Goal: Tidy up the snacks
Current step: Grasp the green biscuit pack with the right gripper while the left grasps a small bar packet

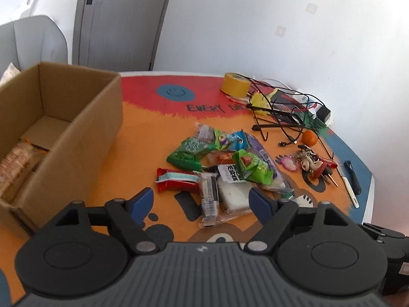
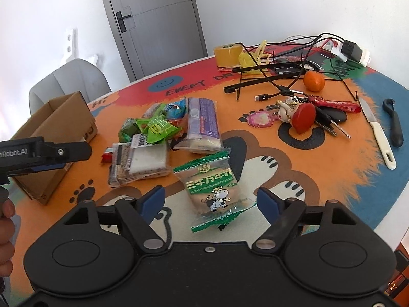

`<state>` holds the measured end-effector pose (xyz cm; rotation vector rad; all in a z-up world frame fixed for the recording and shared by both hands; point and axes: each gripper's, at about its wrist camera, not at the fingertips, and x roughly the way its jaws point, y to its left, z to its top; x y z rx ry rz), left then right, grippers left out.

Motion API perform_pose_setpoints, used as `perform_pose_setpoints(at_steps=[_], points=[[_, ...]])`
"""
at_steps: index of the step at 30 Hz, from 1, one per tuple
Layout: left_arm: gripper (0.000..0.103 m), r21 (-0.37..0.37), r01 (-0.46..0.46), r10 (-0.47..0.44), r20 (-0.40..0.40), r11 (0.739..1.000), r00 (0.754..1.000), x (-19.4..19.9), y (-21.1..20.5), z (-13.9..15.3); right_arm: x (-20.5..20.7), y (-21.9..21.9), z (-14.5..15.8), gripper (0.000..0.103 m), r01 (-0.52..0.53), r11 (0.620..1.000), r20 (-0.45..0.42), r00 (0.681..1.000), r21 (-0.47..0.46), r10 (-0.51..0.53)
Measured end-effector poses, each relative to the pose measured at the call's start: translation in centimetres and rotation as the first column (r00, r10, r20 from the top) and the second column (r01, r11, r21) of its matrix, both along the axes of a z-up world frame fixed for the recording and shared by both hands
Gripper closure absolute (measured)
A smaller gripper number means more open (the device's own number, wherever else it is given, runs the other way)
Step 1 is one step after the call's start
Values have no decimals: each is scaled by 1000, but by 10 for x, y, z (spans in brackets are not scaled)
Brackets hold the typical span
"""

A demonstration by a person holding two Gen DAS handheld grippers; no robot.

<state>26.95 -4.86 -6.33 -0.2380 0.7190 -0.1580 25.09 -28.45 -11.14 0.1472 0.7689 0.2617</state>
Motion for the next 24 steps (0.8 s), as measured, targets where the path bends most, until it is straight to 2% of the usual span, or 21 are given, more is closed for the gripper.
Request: perform_pose_setpoints(at_steps=[6,8,13,16,18,21,24], points=[[36,11,21,-21,-37,1000,999,14,-11,-16,7,2,-4,28,-6,1000,8,1000,-17,6],[41,13,22,-21,-60,1000,998,20,-14,-22,9,2,-6,36,-8,1000,6,1000,-12,8],[44,9,27,-26,-87,1000,996,32,-18,-35,16,4,-12,40,16,1000,-18,1000,-23,-17],[50,-2,39,-39,-86,999,995,34,-19,-37,17,6,-15,46,16,999,-20,1000,-37,-17],[64,-11,58,-58,-88,998,994,33,-20,-38,15,10,-15,52,-1,999,-17,1000,-50,0],[80,-42,69,-73,-104,997,992,34,-19,-39,15,12,-14,53,-2,999,-21,1000,-42,1],[87,-53,60,-66,-123,997,990,35,-14,-39,13,12,-12,54,-1,1000,-27,1000,-27,1]])
